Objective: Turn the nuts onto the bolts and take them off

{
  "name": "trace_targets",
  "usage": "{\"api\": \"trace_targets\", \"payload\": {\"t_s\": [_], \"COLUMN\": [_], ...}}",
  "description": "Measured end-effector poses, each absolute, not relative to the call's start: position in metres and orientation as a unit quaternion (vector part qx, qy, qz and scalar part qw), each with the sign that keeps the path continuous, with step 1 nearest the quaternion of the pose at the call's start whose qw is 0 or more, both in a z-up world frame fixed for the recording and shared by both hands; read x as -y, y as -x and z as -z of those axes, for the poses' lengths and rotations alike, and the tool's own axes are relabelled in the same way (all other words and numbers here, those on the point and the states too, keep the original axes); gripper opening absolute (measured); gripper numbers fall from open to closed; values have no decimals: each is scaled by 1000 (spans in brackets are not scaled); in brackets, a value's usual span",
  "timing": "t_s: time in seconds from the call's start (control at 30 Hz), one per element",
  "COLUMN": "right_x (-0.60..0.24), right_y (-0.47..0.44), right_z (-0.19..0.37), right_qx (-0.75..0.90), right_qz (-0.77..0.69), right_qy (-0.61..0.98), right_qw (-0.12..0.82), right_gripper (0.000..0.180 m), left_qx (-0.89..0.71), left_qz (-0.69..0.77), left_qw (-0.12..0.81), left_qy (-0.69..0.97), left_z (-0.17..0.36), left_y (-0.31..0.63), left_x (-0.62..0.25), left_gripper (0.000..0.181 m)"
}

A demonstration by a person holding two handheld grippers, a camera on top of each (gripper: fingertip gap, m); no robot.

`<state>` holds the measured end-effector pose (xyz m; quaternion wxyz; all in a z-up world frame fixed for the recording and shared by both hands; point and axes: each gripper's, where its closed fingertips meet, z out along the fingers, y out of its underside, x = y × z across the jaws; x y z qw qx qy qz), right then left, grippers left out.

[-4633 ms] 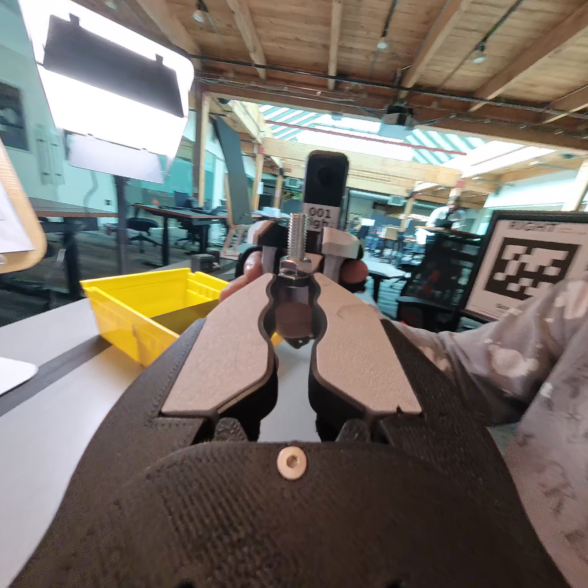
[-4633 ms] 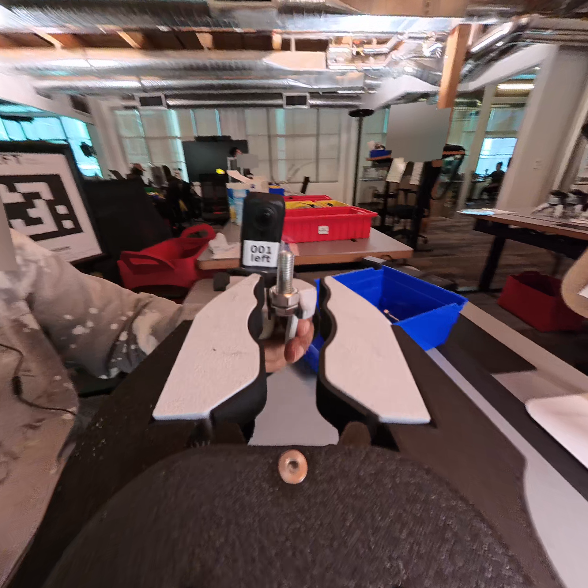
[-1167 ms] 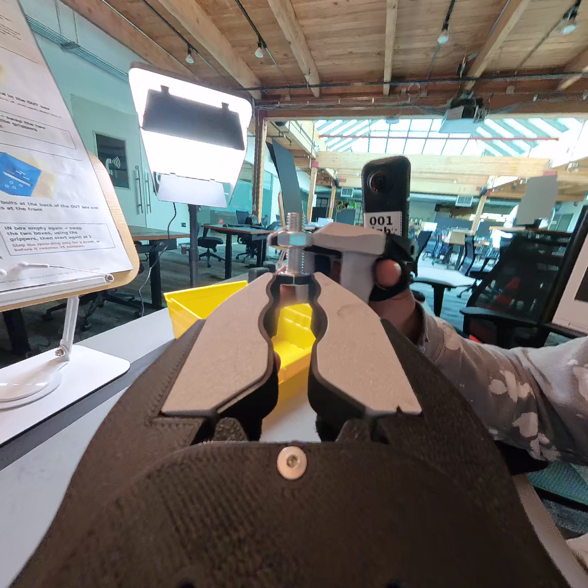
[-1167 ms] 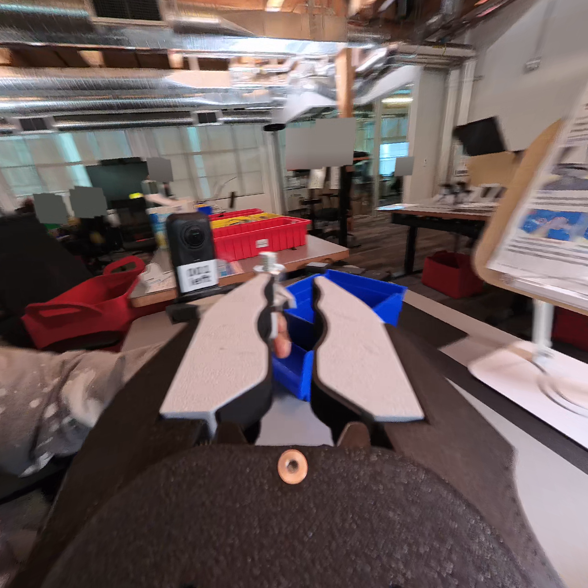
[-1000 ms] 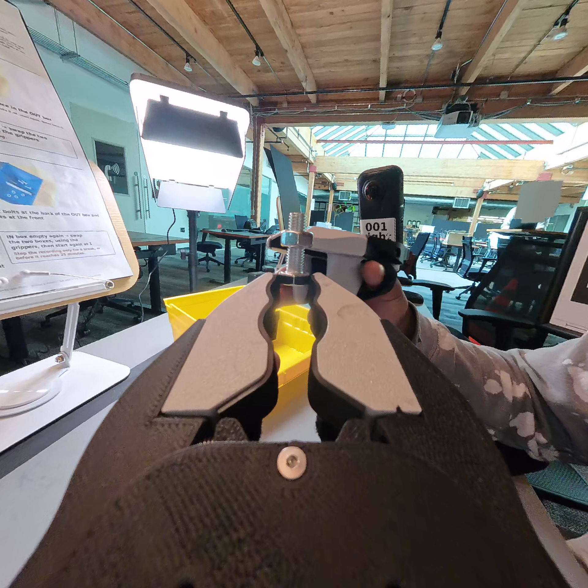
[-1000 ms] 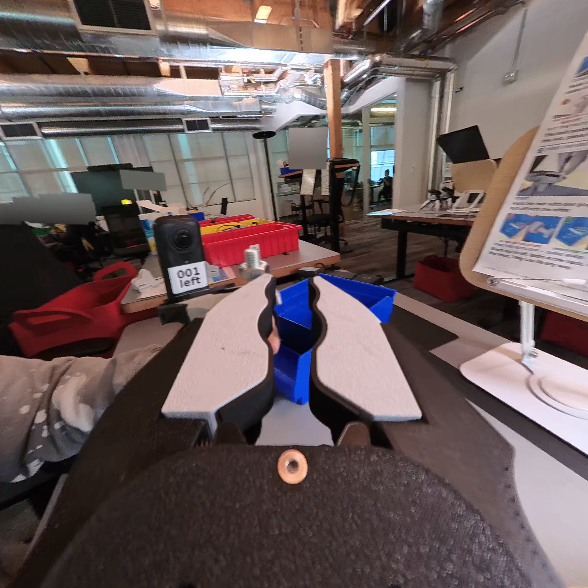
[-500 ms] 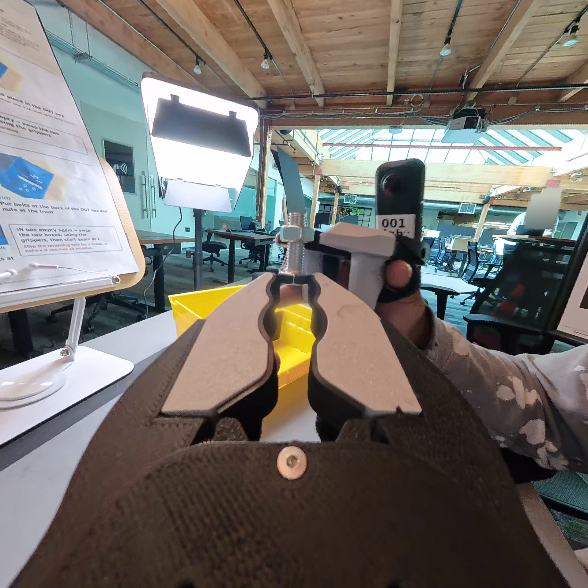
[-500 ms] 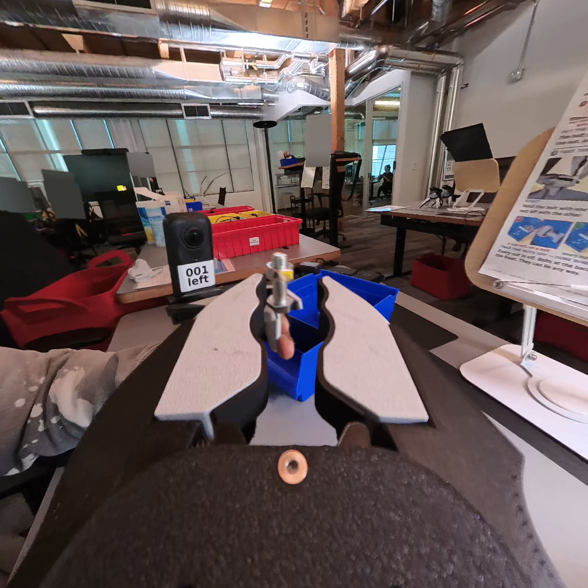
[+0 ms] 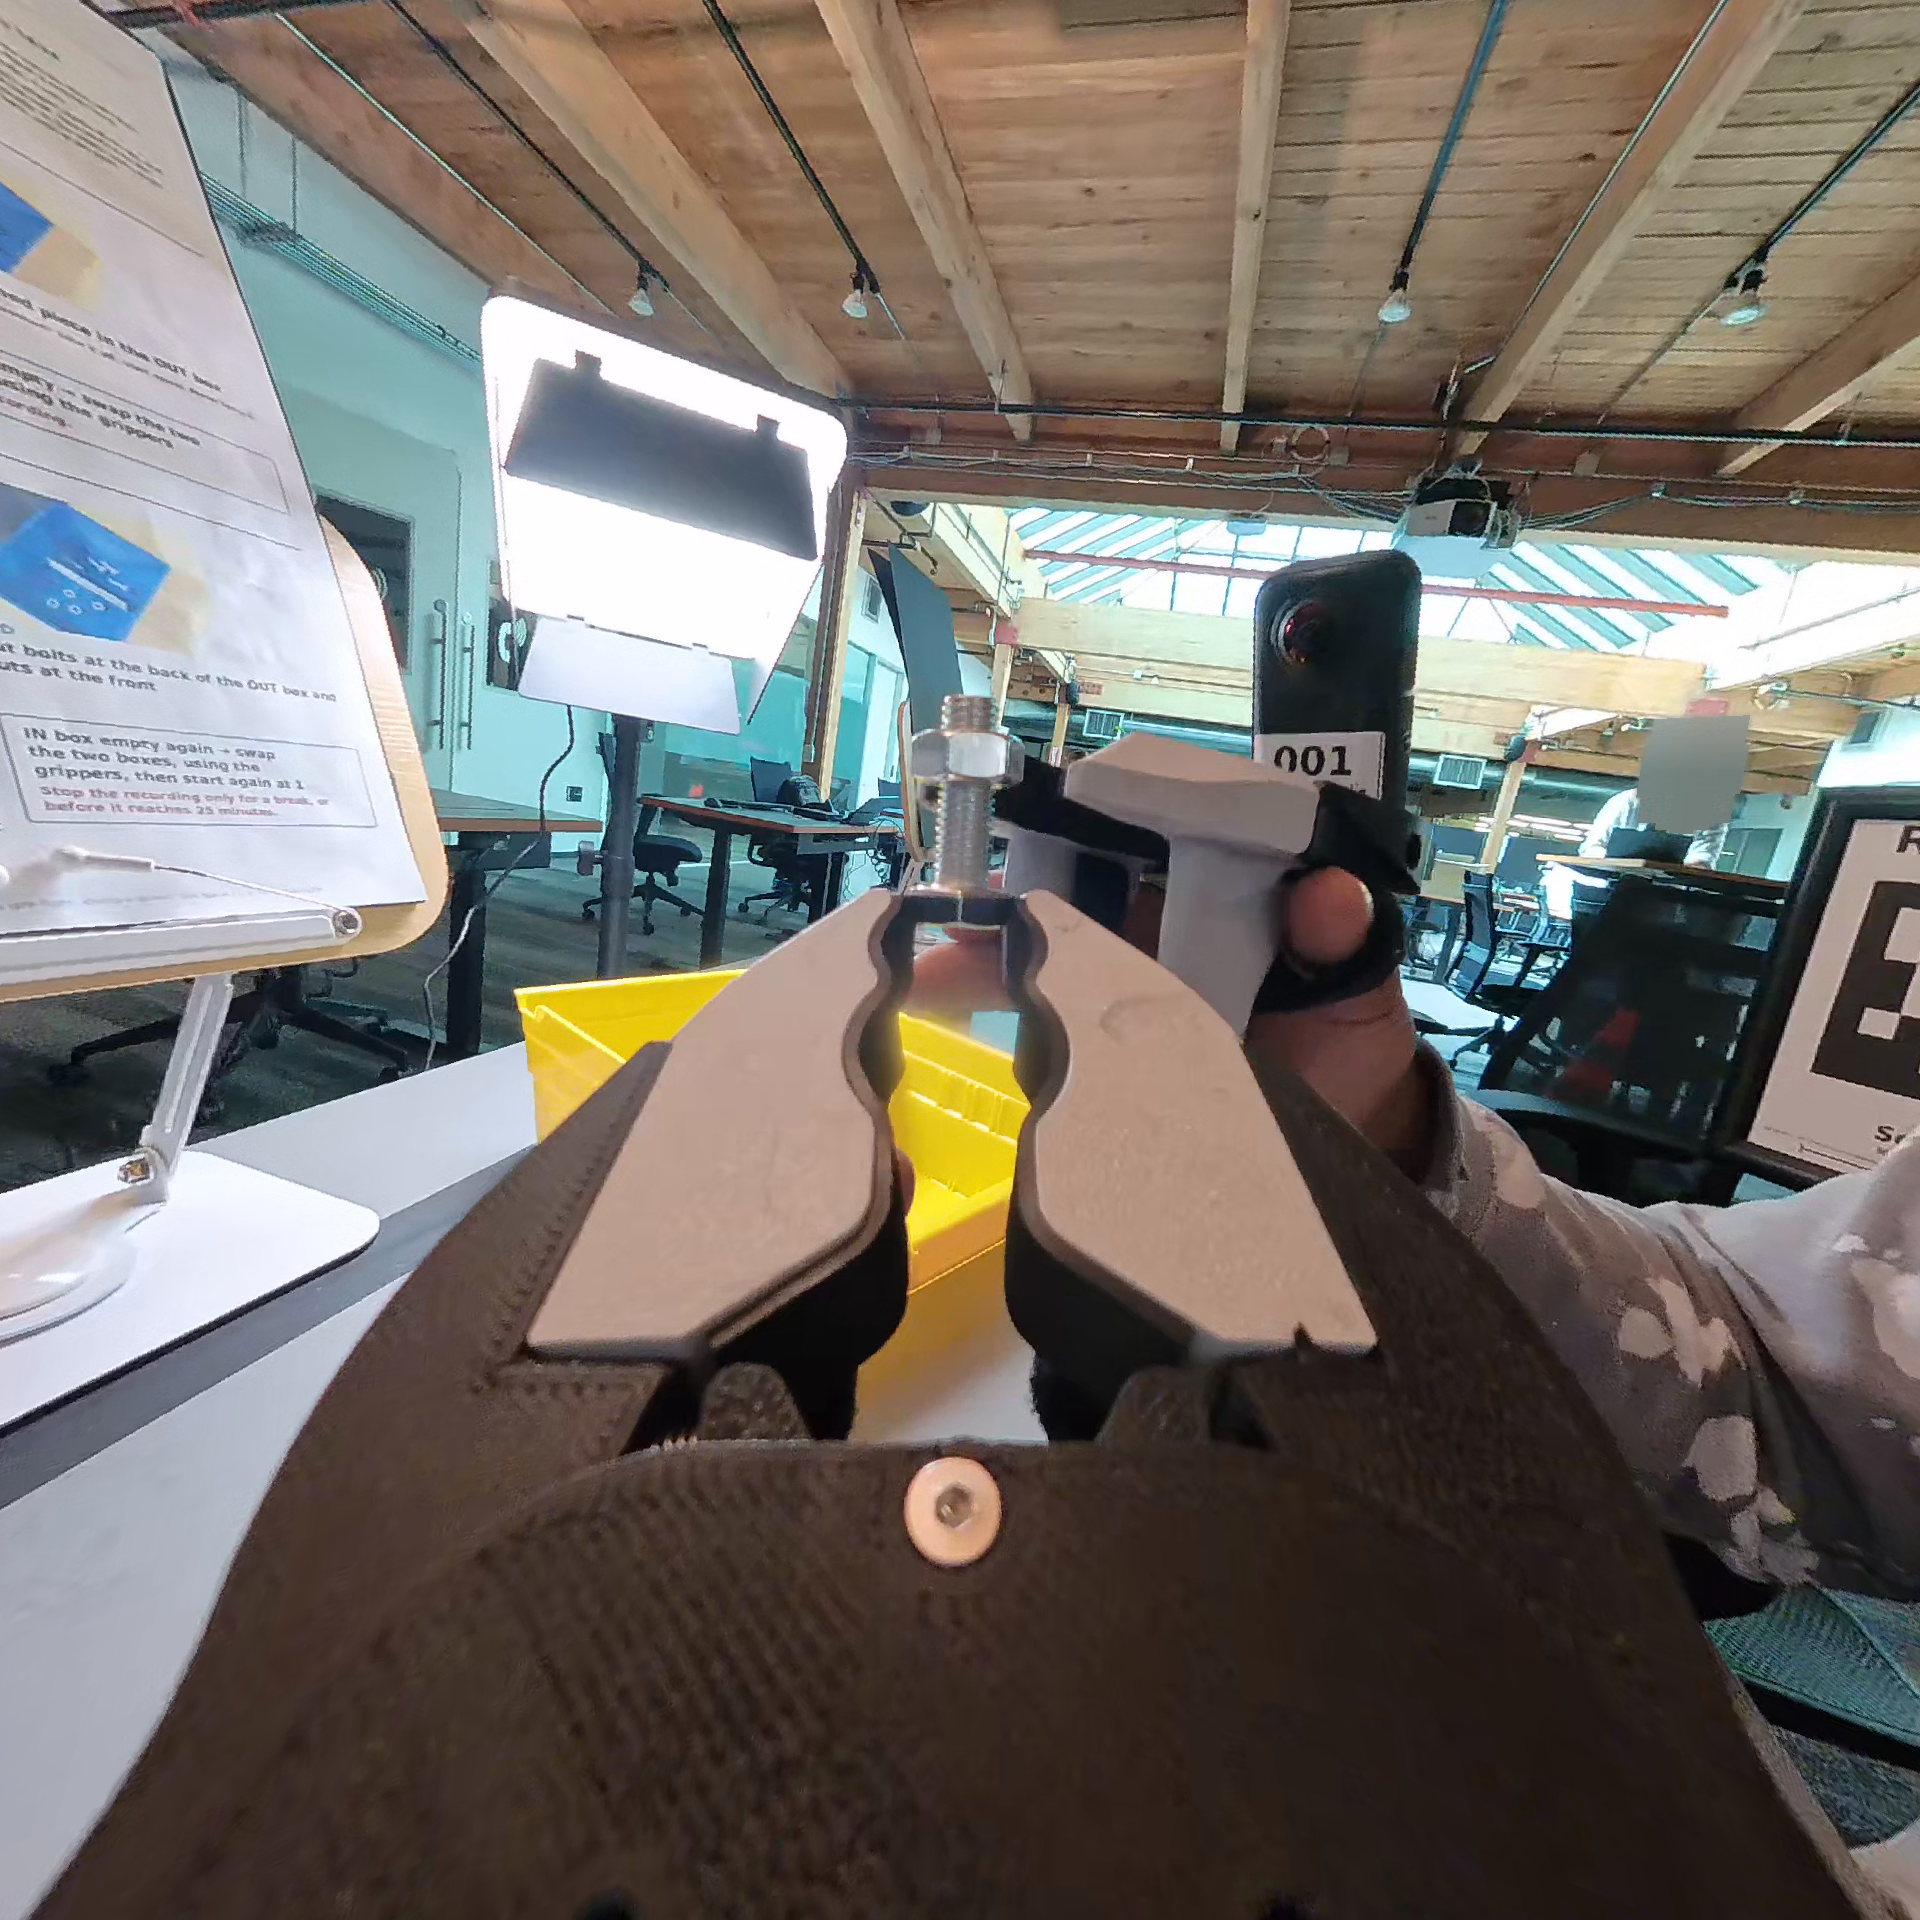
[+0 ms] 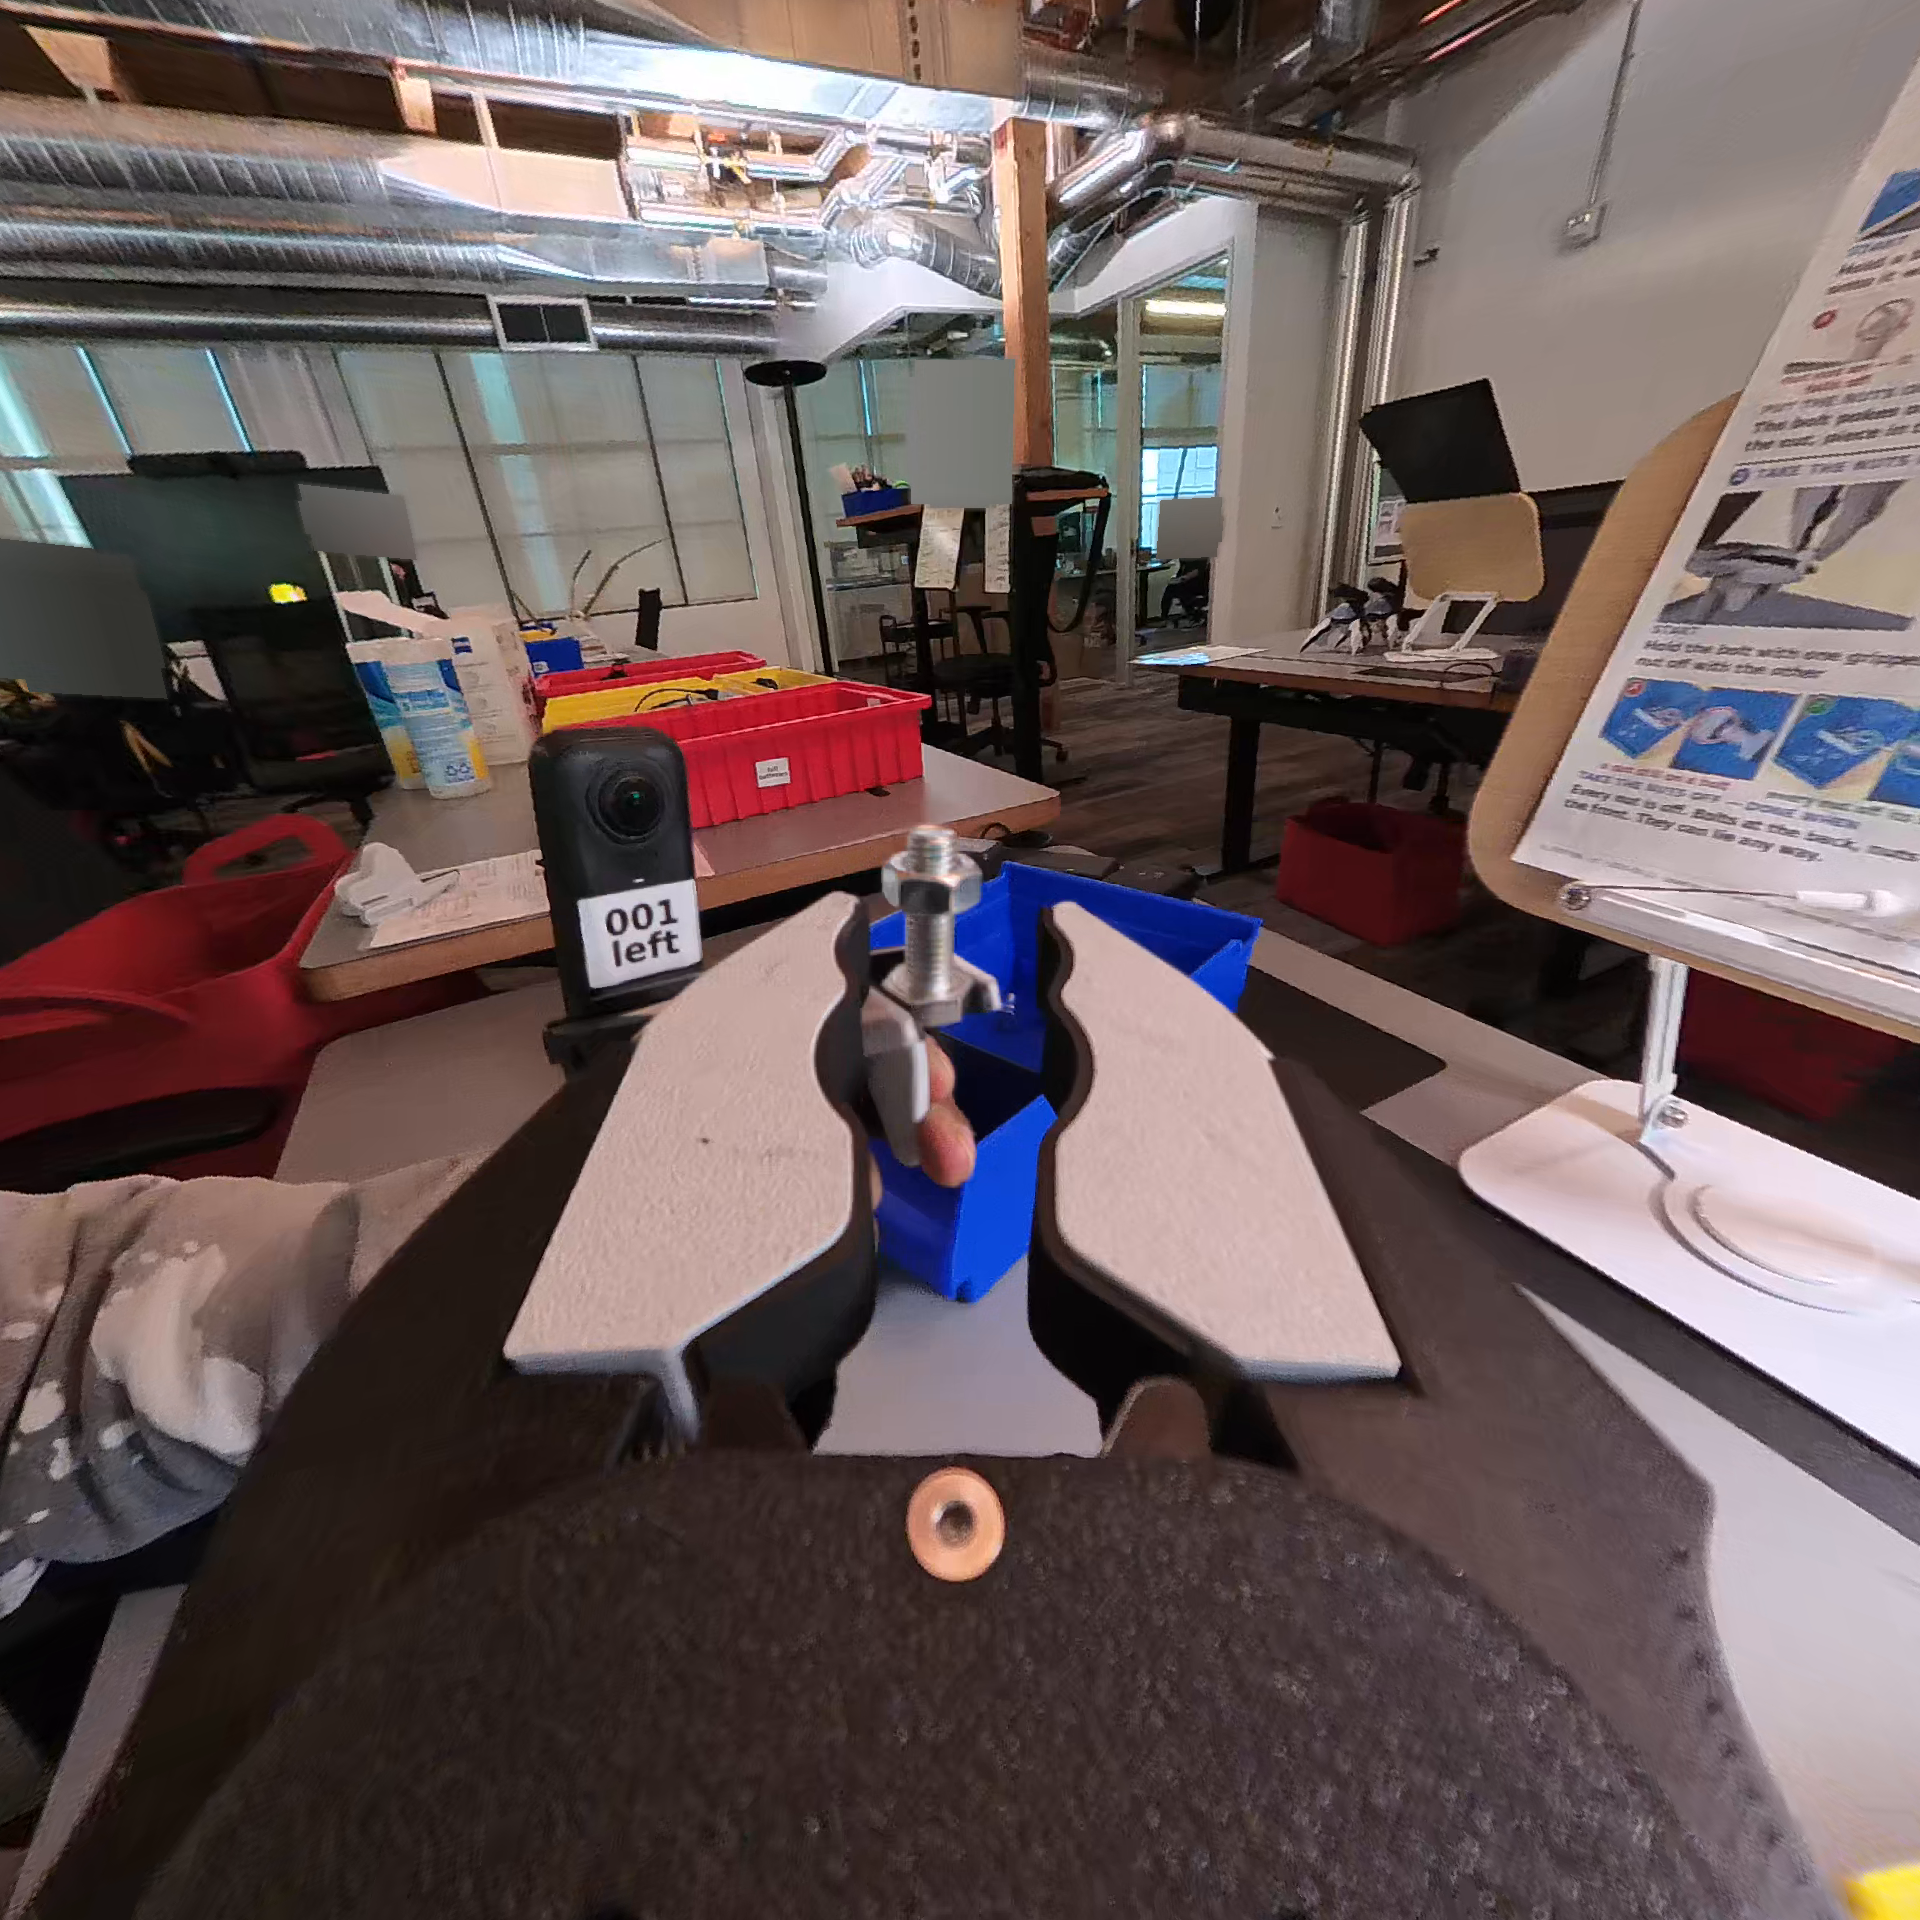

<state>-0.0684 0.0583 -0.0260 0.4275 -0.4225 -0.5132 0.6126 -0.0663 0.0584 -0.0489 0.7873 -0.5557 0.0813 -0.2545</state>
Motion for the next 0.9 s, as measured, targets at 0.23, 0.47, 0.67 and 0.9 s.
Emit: {"api": "trace_targets", "payload": {"t_s": [0.23,0.47,0.67,0.9], "right_x": [-84,-57,-56,-56], "right_y": [67,75,78,78], "right_z": [25,33,38,38], "right_qx": [478,518,523,525], "right_qz": [-604,-559,-549,-549], "right_qy": [450,439,446,445], "right_qw": [453,475,476,475], "right_gripper": [9,30,29,27], "left_qx": [-89,-85,-95,-91], "left_qz": [278,269,270,273], "left_qw": [798,794,796,797], "left_qy": [527,538,533,531], "left_z": [41,51,50,50], "left_y": [65,66,61,62], "left_x": [-50,-57,-55,-56], "left_gripper": [18,18,18,18]}}
